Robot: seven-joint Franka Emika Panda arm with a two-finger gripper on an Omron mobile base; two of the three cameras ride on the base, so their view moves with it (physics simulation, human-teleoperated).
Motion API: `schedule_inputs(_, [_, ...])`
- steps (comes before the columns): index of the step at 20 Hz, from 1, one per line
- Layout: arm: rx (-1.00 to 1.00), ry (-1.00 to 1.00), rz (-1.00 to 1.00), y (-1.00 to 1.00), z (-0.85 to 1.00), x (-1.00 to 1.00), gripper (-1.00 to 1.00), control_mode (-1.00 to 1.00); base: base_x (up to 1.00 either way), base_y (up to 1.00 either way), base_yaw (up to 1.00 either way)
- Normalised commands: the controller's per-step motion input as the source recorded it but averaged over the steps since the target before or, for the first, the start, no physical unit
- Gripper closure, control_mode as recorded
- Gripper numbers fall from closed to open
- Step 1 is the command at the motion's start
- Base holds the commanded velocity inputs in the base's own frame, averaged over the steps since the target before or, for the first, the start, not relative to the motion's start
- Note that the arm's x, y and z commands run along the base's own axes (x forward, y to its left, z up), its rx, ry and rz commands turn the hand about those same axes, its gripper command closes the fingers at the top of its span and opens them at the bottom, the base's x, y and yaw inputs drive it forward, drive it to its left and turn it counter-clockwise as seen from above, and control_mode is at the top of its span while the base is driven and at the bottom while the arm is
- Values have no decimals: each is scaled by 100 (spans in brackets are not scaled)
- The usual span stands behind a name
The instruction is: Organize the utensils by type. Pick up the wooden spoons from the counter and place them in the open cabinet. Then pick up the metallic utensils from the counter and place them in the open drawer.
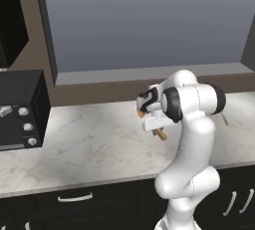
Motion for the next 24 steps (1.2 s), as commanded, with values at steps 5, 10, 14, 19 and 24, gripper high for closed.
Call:
schedule_inputs(5, [7, -9, 0, -61, -84, 5, 100, -100, 0, 0, 0])
schedule_inputs(10, [23, -38, 0, -54, -14, -58, 100, -100, 0, 0, 0])
schedule_inputs(14, [21, -56, 0, -6, 11, -100, 100, -100, 0, 0, 0])
schedule_inputs(19, [9, -39, 13, 7, 56, -86, 100, -100, 0, 0, 0])
schedule_inputs(24, [3, -16, 26, 11, 95, -51, 100, -100, 0, 0, 0])
